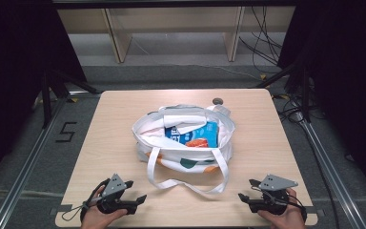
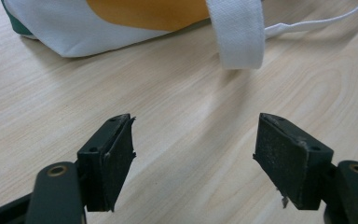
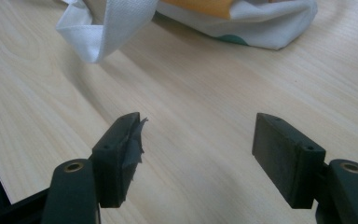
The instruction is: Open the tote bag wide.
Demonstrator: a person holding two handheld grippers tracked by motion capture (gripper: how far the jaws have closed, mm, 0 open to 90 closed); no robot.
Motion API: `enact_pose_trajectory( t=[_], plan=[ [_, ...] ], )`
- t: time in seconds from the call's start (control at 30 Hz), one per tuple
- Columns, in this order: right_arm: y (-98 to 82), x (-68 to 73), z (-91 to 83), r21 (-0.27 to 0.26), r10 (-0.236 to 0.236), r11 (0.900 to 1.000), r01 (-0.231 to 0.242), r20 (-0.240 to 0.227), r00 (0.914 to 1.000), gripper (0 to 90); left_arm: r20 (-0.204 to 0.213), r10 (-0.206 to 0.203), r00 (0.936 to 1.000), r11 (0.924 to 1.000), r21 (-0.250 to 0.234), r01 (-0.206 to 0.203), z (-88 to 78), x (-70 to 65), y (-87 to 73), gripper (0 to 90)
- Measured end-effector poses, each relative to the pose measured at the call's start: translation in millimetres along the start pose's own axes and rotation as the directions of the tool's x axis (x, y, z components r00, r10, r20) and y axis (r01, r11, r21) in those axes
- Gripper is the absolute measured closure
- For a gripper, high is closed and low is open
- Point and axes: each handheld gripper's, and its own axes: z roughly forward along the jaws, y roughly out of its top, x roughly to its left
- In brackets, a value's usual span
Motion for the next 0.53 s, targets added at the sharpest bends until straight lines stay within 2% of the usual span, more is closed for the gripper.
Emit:
enact_pose_trajectory(
  t=[0.03, 0.07, 0.13, 0.23, 0.27, 0.37, 0.4, 0.53],
  plan=[
    [0.0, 0.2, 0.1, 0.002, 0.003, 1.000, -0.003, -0.001, 1.0000, 33.8, -0.006, -0.005, 1.0000, 0.9999, 0.015, 0.005, -0.5, 0.5, 0.0, 27.3],
    [0.0, -0.1, 0.2, 0.002, 0.003, 1.000, -0.003, -0.002, 1.0000, 33.7, 0.003, 0.011, 0.9999, 0.9994, 0.033, -0.011, -1.7, 2.0, 0.3, 27.2],
    [-0.1, -0.6, 0.1, -0.002, -0.007, 1.000, 0.007, 0.009, 0.9999, 33.7, 0.002, 0.030, 0.9995, 0.9990, 0.033, -0.030, -2.0, 3.0, 0.7, 27.2],
    [0.0, -0.4, 0.1, -0.001, -0.004, 1.000, 0.004, 0.007, 1.0000, 33.7, 0.003, 0.030, 0.9995, 0.9990, 0.032, -0.030, -1.9, 3.0, 0.7, 27.2],
    [0.0, -0.2, 0.2, 0.000, -0.001, 1.000, 0.001, 0.001, 1.0000, 33.7, -0.006, 0.006, 1.0000, 0.9997, 0.022, -0.006, -0.8, 1.6, 0.0, 27.3],
    [0.1, 0.0, 0.2, 0.002, 0.001, 1.000, -0.001, -0.002, 1.0000, 33.8, -0.006, 0.011, 0.9999, 0.9999, 0.009, -0.011, -0.7, 1.1, 0.7, 27.2],
    [0.0, 0.2, 0.5, -0.001, 0.001, 1.000, -0.001, 0.001, 1.0000, 33.8, -0.002, 0.028, 0.9996, 0.9993, 0.023, -0.028, -1.9, 2.4, 0.9, 27.3],
    [0.0, 0.6, 0.6, -0.003, 0.002, 1.000, -0.002, 0.001, 1.0000, 33.8, -0.003, 0.026, 0.9997, 0.9995, 0.019, -0.026, -1.7, 2.4, 0.8, 27.2]
  ],
)
